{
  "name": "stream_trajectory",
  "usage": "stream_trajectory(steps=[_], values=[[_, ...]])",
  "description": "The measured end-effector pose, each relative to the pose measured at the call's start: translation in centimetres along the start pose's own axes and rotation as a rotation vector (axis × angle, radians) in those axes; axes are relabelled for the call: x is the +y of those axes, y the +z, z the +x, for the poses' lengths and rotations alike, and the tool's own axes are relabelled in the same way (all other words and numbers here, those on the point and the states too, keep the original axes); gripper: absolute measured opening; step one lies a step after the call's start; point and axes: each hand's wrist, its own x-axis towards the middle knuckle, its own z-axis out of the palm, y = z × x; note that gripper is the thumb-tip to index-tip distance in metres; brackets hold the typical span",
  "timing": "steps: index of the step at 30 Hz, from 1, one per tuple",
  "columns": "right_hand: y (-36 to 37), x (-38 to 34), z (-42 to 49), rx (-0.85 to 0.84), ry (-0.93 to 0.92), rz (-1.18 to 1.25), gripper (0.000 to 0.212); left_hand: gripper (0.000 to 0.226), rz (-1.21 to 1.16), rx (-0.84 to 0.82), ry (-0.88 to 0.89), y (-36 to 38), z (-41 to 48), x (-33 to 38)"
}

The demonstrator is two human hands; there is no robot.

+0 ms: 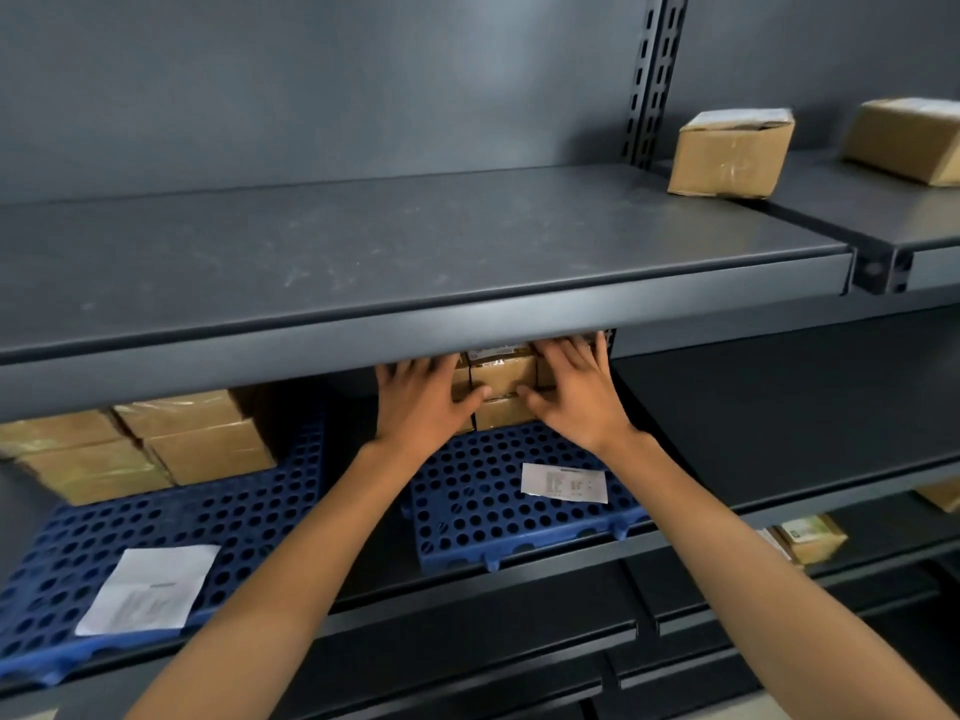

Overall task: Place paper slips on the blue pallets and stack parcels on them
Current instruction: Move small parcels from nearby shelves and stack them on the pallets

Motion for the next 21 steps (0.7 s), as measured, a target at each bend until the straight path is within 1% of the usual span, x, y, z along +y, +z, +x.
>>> stream_trajectory(steps=[3, 4, 5, 6, 7, 8, 9, 10, 12, 14, 16, 18, 19, 21], values=[[-1.5, 1.2, -0.9, 0.035, 0.082, 0.236, 0.070, 0.076, -0.153, 0.105, -0.010, -0.5, -1.3, -1.0], [-1.8, 2.0, -1.2, 0.040, 0.106, 0.252, 0.071, 0.080, -0.212, 0.141, -0.034, -0.5, -2.0, -1.5], [-1.9, 2.7, -1.5, 0.047, 0.137, 0.257, 0.072, 0.086, -0.327, 0.148, -0.087, -0.1, -2.6, -2.1], [-1.9, 3.3, -1.7, 0.057, 0.192, 0.308, 0.072, 0.093, -0.519, 0.118, -0.171, 0.1, -3.2, -2.6], [-2.0, 3.5, -1.8, 0.058, 0.291, 0.445, 0.072, 0.099, -0.758, 0.072, -0.269, 0.4, -3.7, -2.9], [-2.0, 3.6, -1.8, 0.056, 0.422, 0.643, 0.073, 0.102, -0.975, 0.027, -0.362, 0.5, -4.1, -3.2], [-1.8, 3.8, -1.8, 0.037, 0.543, 0.841, 0.074, 0.103, -1.143, -0.012, -0.433, 0.6, -4.3, -3.4], [-1.6, 3.9, -1.7, 0.017, 0.640, 1.005, 0.074, 0.102, -1.238, -0.044, -0.476, 0.6, -4.5, -3.3], [-1.0, 4.3, -1.4, -0.048, 0.753, 1.201, 0.069, 0.098, -1.324, -0.093, -0.513, 0.9, -4.6, -3.4], [-0.6, 4.1, -0.8, -0.074, 0.777, 1.307, 0.052, 0.090, -1.396, -0.099, -0.542, 1.5, -4.3, -3.4], [-0.7, 3.6, 0.2, -0.048, 0.766, 1.364, 0.048, 0.081, -1.510, -0.065, -0.609, 2.1, -3.5, -3.7], [-0.9, 3.5, 1.0, -0.006, 0.766, 1.380, 0.046, 0.067, -1.614, 0.008, -0.679, 2.4, -2.6, -4.1], [-1.0, 3.6, 1.4, -0.004, 0.770, 1.379, 0.043, 0.062, -1.631, 0.048, -0.696, 2.4, -2.1, -4.2], [-1.0, 3.9, 2.1, -0.031, 0.794, 1.378, 0.040, 0.061, -1.620, 0.084, -0.709, 2.6, -1.2, -4.3]])
